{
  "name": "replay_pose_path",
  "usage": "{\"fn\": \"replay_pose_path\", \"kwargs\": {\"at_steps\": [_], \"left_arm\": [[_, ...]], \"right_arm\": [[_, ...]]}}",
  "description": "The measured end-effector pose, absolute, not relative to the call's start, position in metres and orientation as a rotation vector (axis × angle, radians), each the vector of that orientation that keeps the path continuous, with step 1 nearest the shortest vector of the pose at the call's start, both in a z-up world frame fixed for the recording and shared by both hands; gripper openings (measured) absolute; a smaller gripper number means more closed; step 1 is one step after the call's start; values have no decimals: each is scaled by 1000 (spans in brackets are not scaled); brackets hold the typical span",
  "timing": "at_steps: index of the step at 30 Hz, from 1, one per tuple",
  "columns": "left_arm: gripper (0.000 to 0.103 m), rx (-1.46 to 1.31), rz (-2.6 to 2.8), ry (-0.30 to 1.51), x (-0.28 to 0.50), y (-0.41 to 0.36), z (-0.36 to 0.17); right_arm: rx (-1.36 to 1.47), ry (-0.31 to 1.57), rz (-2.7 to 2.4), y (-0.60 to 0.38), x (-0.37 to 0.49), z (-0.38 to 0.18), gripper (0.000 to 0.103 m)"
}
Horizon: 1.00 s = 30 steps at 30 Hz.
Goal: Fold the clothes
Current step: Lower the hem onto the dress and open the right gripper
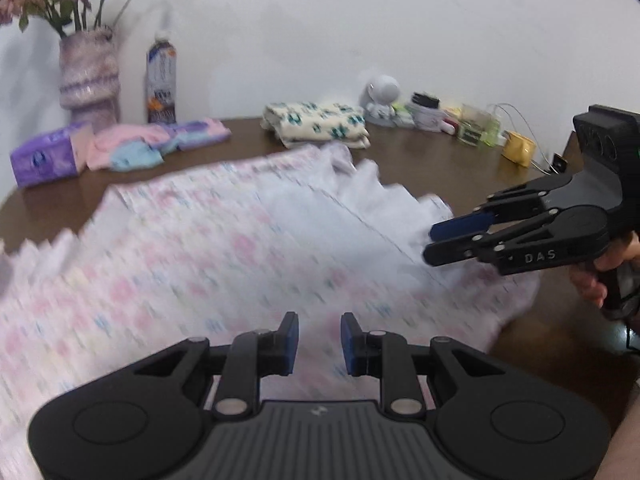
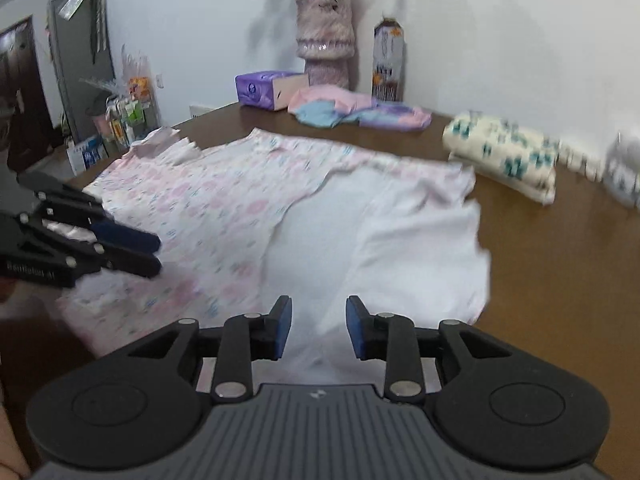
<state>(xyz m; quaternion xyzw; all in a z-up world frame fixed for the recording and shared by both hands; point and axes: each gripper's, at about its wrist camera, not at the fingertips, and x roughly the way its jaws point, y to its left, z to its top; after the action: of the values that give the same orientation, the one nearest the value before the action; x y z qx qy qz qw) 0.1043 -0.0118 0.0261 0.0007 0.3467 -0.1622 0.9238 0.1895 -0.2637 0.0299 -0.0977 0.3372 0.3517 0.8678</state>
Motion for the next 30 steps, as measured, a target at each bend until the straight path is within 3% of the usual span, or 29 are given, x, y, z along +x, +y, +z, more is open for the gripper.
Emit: {"fn": "replay_pose_path", "kwargs": {"at_steps": [14, 21, 30], "left_arm": [[22, 96, -230, 658, 51, -18, 7], [21, 80, -237, 560, 33, -29, 26], [21, 62, -266, 652, 36, -41, 6]], "right_arm": [[-156, 674, 620, -279, 135, 4, 30], [-74, 628, 616, -272, 111, 18, 31], [-170, 661, 650, -240, 92, 8, 33]]}}
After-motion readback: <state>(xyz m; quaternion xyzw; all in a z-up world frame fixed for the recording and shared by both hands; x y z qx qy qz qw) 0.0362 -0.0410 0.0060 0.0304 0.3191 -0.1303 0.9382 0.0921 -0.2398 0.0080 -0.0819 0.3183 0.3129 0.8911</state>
